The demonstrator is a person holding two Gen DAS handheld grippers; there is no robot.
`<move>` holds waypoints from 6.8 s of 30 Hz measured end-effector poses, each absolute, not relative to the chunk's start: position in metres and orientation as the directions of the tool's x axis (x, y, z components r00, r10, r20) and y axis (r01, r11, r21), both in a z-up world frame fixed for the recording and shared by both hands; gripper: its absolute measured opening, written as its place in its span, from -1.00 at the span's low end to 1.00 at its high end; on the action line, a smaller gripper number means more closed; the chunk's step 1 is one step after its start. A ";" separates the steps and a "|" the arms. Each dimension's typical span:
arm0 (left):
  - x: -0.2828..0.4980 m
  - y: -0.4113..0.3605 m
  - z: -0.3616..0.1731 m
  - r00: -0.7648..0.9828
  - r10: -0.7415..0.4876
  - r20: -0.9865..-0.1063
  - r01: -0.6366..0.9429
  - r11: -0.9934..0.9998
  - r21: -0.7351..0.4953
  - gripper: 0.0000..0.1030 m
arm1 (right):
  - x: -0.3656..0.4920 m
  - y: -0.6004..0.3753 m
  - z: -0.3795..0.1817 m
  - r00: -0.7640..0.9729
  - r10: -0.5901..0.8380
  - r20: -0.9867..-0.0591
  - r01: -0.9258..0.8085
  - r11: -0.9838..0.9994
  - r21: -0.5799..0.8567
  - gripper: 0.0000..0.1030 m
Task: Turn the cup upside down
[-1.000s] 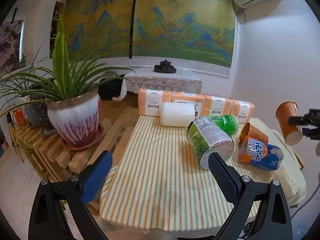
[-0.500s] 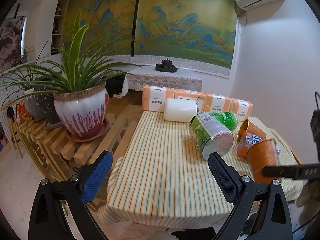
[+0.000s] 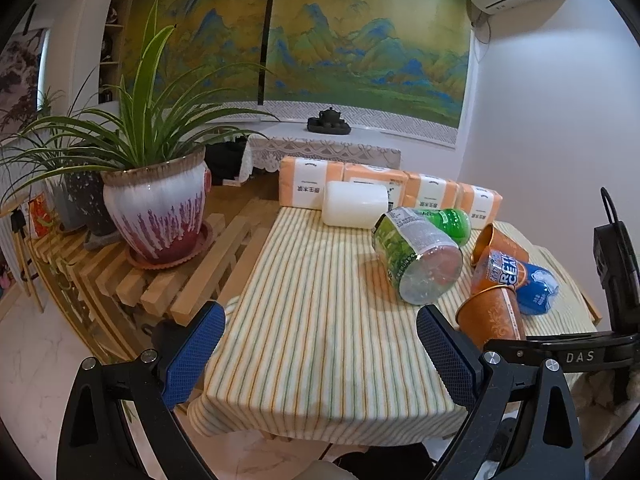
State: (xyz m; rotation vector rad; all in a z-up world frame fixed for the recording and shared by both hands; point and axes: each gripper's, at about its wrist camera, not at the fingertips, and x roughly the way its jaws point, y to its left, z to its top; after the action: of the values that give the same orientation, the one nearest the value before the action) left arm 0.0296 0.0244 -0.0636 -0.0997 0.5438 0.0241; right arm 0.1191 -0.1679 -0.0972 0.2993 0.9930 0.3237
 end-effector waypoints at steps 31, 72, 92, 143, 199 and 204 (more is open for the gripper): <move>0.023 -0.045 -0.076 0.840 -0.144 -0.524 0.115 0.989 -0.088 0.91 | 0.027 -0.215 -0.069 0.795 0.175 -0.581 0.007 0.955 0.297 0.33; 0.046 -0.144 -0.145 0.830 -0.164 -0.533 0.238 0.969 0.073 0.21 | 0.009 -0.261 -0.110 0.774 0.147 -0.616 0.121 0.920 0.372 0.35; 0.033 -0.129 -0.113 0.813 -0.234 -0.533 0.305 0.951 0.048 0.21 | 0.011 -0.257 -0.107 0.782 0.139 -0.608 0.126 0.920 0.372 0.36; 0.047 -0.117 -0.091 0.796 -0.284 -0.535 0.334 0.943 -0.003 0.10 | 0.018 -0.242 -0.088 0.817 0.133 -0.560 0.092 0.930 0.355 0.36; -0.028 -0.014 -0.025 0.928 -0.041 -0.371 0.023 0.998 -0.054 0.89 | -0.029 -0.167 -0.023 0.946 -0.030 -0.323 0.060 0.995 0.085 0.78; -0.028 -0.016 -0.025 0.927 -0.043 -0.373 0.026 0.998 -0.052 0.89 | -0.031 -0.168 -0.023 0.947 -0.035 -0.320 0.065 0.995 0.081 0.78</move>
State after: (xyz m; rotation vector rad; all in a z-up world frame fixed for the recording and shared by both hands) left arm -0.0278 -0.0163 -0.0253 -0.0465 0.3838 -0.0352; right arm -0.0310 -0.1676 -0.0231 0.0911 0.3242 -0.0510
